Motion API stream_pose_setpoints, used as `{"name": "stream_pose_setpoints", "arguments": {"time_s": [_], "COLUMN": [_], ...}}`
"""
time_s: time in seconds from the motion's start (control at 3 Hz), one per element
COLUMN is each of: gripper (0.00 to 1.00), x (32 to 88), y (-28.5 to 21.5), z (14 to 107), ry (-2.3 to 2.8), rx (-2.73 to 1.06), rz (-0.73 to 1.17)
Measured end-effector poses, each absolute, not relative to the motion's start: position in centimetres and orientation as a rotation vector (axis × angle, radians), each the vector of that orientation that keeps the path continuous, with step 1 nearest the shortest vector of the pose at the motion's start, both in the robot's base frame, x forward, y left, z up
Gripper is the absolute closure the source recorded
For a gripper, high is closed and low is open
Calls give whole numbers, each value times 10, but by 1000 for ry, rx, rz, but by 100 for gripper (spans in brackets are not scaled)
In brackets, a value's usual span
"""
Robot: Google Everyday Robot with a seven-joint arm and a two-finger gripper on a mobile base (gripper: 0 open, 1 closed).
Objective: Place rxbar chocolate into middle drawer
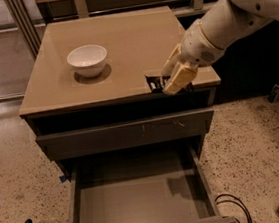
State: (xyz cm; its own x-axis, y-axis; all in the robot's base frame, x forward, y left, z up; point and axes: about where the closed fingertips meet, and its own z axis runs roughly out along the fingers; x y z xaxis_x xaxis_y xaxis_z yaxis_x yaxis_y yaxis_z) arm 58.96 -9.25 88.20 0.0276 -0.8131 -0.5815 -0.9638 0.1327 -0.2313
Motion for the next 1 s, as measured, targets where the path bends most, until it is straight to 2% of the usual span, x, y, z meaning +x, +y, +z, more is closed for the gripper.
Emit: {"name": "stream_pose_setpoints", "arguments": {"time_s": [0.33,1.0], "gripper": [100,100], "x": [567,552], "y": [-89,-80], "z": [842,832], "ry": [1877,1864], "rx": [-1713,-1716], "rz": [401,435]}}
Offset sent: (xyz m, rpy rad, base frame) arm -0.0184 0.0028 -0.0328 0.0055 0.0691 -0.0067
